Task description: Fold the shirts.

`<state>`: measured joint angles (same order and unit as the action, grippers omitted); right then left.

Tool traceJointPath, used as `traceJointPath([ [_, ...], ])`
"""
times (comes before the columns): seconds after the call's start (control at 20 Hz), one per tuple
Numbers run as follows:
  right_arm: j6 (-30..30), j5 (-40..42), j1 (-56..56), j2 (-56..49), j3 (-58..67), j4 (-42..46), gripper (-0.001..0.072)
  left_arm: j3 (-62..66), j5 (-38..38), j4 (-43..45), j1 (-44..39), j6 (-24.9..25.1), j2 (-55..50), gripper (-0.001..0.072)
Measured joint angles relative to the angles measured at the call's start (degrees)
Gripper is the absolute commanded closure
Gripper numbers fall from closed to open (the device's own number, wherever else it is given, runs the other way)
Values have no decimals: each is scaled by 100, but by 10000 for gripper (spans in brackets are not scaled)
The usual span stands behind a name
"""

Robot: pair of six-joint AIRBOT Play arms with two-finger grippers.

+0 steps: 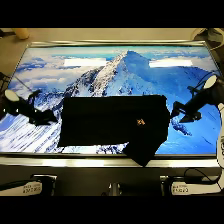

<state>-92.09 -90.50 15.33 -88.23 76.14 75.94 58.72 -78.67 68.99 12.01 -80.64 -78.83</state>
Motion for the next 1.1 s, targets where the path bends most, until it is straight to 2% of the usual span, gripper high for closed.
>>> traceJointPath([
  [0.2,131,302,66,501,-966,-315,270,-1585,531,-166,48,146,866,182],
  [0.3,160,306,83,592,-1150,-358,216,-2057,713,-260,22,186,1021,182],
  [0.4,199,291,87,658,-1279,-391,213,-2343,883,-396,-70,225,1097,196],
  [0.45,223,295,87,708,-1370,-404,212,-2422,938,-494,-129,229,1126,249],
  [0.55,293,354,90,892,-1690,-417,174,-2551,1121,-621,-308,199,1145,445],
  [0.6,341,393,92,1021,-1908,-422,174,-2590,1266,-627,-400,125,1156,648],
  [0.65,391,468,92,1174,-2168,-424,175,-2614,1384,-627,-463,79,1156,682],
  [0.9,730,1054,98,1694,-3451,-907,184,-2660,1668,-717,-632,-83,1180,683],
  [1.1,986,1672,98,1794,-4155,-1412,329,-2669,1722,-713,-664,-125,1207,683],
])
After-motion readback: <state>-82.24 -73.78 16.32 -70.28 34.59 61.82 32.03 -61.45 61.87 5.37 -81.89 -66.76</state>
